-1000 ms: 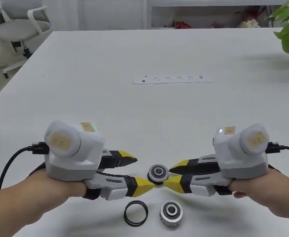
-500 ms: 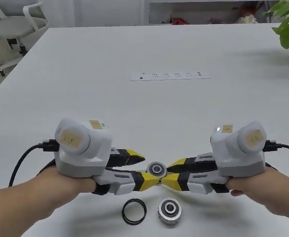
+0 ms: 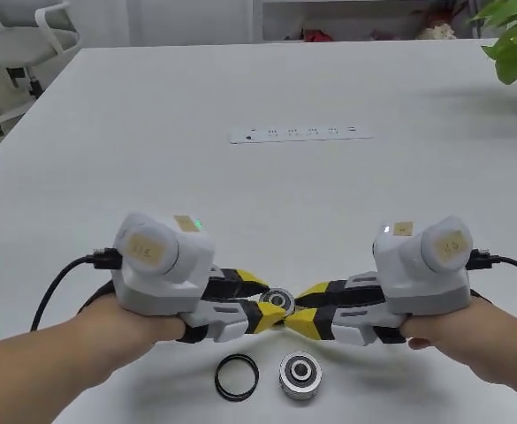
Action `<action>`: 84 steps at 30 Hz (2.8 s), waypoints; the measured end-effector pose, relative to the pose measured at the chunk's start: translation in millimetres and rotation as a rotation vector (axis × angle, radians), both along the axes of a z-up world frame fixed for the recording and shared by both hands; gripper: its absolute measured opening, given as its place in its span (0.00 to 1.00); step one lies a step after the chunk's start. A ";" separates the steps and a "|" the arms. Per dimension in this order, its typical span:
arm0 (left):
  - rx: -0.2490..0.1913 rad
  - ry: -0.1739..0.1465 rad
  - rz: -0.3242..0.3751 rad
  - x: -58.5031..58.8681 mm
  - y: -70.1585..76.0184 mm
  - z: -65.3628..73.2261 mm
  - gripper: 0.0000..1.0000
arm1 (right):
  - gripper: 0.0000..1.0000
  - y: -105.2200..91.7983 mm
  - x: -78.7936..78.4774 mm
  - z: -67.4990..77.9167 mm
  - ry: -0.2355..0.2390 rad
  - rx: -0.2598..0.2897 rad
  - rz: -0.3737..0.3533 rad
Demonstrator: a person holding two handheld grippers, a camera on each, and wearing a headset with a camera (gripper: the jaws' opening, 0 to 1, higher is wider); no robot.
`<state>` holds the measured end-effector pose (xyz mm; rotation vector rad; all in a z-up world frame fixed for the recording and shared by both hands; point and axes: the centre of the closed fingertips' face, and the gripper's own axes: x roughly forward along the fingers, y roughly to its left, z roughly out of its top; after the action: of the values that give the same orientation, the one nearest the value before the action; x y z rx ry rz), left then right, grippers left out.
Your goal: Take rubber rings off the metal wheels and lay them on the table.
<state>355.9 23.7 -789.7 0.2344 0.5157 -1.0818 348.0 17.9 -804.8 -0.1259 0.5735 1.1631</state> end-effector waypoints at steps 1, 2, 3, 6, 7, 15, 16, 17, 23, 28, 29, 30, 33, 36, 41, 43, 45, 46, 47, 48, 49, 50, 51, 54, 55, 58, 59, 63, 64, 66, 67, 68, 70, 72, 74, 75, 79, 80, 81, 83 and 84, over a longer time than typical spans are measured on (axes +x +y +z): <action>0.009 -0.012 -0.009 -0.5 -0.4 -0.2 0.22 | 0.16 0.0 0.0 0.0 0.001 0.001 -0.001; 0.021 -0.026 -0.020 -1.8 -1.3 -0.5 0.22 | 0.16 0.0 0.1 -0.2 0.002 0.002 -0.003; 0.025 -0.032 -0.024 -2.8 -1.8 -0.6 0.22 | 0.16 0.0 0.1 -0.3 0.002 0.002 -0.003; 0.037 -0.053 -0.043 -5.2 -4.1 -0.4 0.19 | 0.16 0.5 -0.3 -0.3 0.002 0.002 -0.002; 0.038 -0.044 -0.037 -6.2 -3.6 -1.1 0.19 | 0.16 0.5 -0.4 -0.4 0.001 0.002 -0.002; 0.013 -0.012 0.004 0.3 -1.6 -1.2 0.14 | 0.16 0.6 -0.4 -0.1 0.002 0.003 -0.005; 0.016 -0.018 0.003 0.1 -1.8 -1.4 0.14 | 0.16 0.6 -0.2 -0.2 0.003 0.004 -0.006; 0.018 -0.022 0.004 0.0 -1.9 -1.5 0.14 | 0.16 0.5 -0.1 -0.3 0.003 0.004 -0.007; 0.014 -0.025 0.017 -0.2 -1.6 -1.0 0.14 | 0.15 0.2 -0.9 -0.1 0.004 0.007 -0.014; 0.018 -0.028 0.027 -0.2 -1.3 -1.1 0.13 | 0.10 -1.7 -2.2 -0.9 0.008 0.005 -0.013; 0.018 -0.028 0.030 -0.2 -1.2 -1.2 0.13 | 0.10 -1.8 -2.5 -1.0 0.011 0.007 -0.015; 0.017 -0.027 0.034 -0.4 -1.1 -1.2 0.13 | 0.09 -1.9 -2.6 -1.1 0.013 0.008 -0.018; 0.016 -0.029 0.041 -1.1 -0.6 -1.2 0.13 | 0.07 -2.3 -2.5 -1.9 0.013 0.003 -0.022; 0.020 -0.029 0.051 -1.8 -0.5 -1.2 0.13 | 0.05 -2.5 -3.1 -2.4 0.032 0.010 -0.031; 0.032 -0.039 0.069 -2.7 0.4 -2.0 0.13 | 0.02 -4.5 -1.9 -3.2 0.076 0.031 -0.062; 0.033 -0.039 0.076 -2.8 0.5 -1.9 0.13 | 0.00 -5.2 -1.4 -2.9 0.088 0.035 -0.074; 0.036 -0.040 0.079 -2.7 0.4 -1.9 0.13 | 0.00 -5.8 -0.6 -2.4 0.100 0.041 -0.081; 0.037 -0.039 0.081 -2.7 0.5 -1.9 0.13 | 0.00 -5.9 -0.4 -2.3 0.103 0.044 -0.083; 0.040 -0.037 0.084 -3.0 0.5 -1.9 0.13 | 0.00 -6.1 -0.3 -2.3 0.108 0.047 -0.088; 0.043 -0.038 0.086 -3.4 0.5 -1.9 0.13 | 0.00 -6.5 -0.2 -2.2 0.112 0.049 -0.092; 0.044 -0.037 0.090 -3.6 0.5 -2.0 0.13 | 0.00 -7.0 -0.1 -2.2 0.115 0.049 -0.097; 0.044 -0.038 0.093 -3.9 0.5 -2.0 0.13 | 0.00 -7.3 -0.1 -2.2 0.116 0.049 -0.099; 0.045 -0.039 0.098 -4.3 0.5 -2.1 0.13 | 0.00 -7.8 0.2 -2.1 0.118 0.050 -0.101; 0.046 -0.041 0.107 -4.7 0.4 -2.1 0.13 | 0.00 -9.8 2.3 0.3 0.123 0.057 -0.115; 0.046 -0.042 0.109 -4.5 0.5 -2.2 0.13 | 0.00 -10.4 3.0 1.0 0.125 0.059 -0.117; 0.049 -0.039 0.114 -4.9 0.3 -2.5 0.12 | 0.00 -10.0 1.8 0.8 0.124 0.056 -0.113; 0.050 -0.038 0.116 -5.0 0.3 -2.5 0.12 | 0.00 -10.1 1.8 0.9 0.128 0.059 -0.117; 0.049 -0.034 0.126 -6.2 0.1 -2.4 0.12 | 0.00 -12.0 5.0 1.7 0.159 0.093 -0.159; 0.049 -0.033 0.125 -7.2 -0.3 -2.4 0.12 | 0.00 -12.0 7.4 4.7 0.173 0.119 -0.180; 0.052 -0.036 0.131 -7.4 -0.3 -2.5 0.12 | 0.00 -11.1 9.2 11.8 0.207 0.173 -0.193; 0.053 -0.037 0.132 -7.6 -0.8 -2.5 0.12 | 0.00 -11.0 8.2 9.2 0.184 0.145 -0.183; 0.057 -0.038 0.134 -7.6 -0.8 -2.5 0.12 | 0.00 -10.8 7.9 9.3 0.176 0.139 -0.179; 0.060 -0.043 0.134 -7.5 -0.7 -2.5 0.12 | 0.00 -9.7 6.8 11.1 0.181 0.147 -0.176; 0.060 -0.043 0.134 -7.4 -1.0 -2.5 0.12 | 0.00 -8.9 5.9 11.6 0.169 0.136 -0.170; 0.062 -0.045 0.134 -7.4 -1.0 -2.6 0.12 | 0.00 -8.8 5.5 11.2 0.170 0.132 -0.166; 0.063 -0.047 0.133 -7.5 -1.2 -2.6 0.12 | 0.00 -8.7 5.0 11.3 0.170 0.132 -0.163; 0.064 -0.048 0.132 -7.9 -1.8 -2.5 0.12 | 0.00 -7.6 1.5 12.0 0.163 0.125 -0.142; 0.065 -0.049 0.132 -7.9 -1.9 -2.5 0.12 | 0.00 -7.4 1.2 12.1 0.163 0.125 -0.141; 0.065 -0.048 0.133 -7.9 -1.9 -2.6 0.12 | 0.00 -6.9 0.7 12.4 0.162 0.126 -0.139; 0.066 -0.048 0.133 -7.9 -1.9 -2.7 0.12 | 0.00 -6.3 -0.1 12.7 0.163 0.127 -0.135; 0.066 -0.049 0.133 -8.0 -1.9 -2.7 0.12 | 0.00 -5.8 -0.3 12.8 0.163 0.128 -0.133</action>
<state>347.9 21.8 -792.4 0.2803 0.5161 -0.9289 347.7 12.1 -792.0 0.1162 0.6395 1.0830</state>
